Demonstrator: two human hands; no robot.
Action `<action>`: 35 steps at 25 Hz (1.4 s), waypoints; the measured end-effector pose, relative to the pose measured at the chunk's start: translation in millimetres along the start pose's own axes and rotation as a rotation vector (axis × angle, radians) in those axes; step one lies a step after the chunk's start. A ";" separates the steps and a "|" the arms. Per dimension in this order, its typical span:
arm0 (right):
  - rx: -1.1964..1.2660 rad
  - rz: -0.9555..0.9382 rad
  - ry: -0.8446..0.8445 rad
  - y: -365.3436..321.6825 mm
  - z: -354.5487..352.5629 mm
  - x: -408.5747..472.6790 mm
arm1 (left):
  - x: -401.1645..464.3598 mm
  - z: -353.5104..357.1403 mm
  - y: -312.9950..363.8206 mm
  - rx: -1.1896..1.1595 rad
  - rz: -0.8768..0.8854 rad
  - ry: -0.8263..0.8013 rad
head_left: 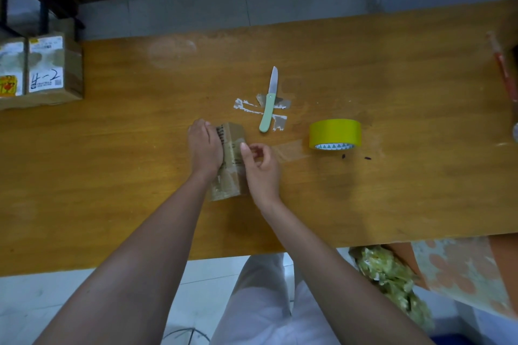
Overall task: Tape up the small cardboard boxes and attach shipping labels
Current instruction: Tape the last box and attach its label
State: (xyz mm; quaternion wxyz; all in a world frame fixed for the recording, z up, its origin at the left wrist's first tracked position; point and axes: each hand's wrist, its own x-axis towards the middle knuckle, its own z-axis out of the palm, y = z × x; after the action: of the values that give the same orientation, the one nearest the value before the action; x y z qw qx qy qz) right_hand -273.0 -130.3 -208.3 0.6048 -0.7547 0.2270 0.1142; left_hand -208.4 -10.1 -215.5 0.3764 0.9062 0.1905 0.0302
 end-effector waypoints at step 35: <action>0.076 -0.130 -0.083 -161.2 -141.6 7.3 | -64.7 -53.1 203.8 -0.462 -0.130 -0.109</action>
State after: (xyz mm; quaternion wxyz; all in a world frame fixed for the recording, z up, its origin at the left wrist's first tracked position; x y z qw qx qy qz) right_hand -203.6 -241.8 -38.4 0.6481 -0.7390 0.1564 0.0968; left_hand -213.1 -129.6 -30.4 0.5845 0.7821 0.2159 -0.0005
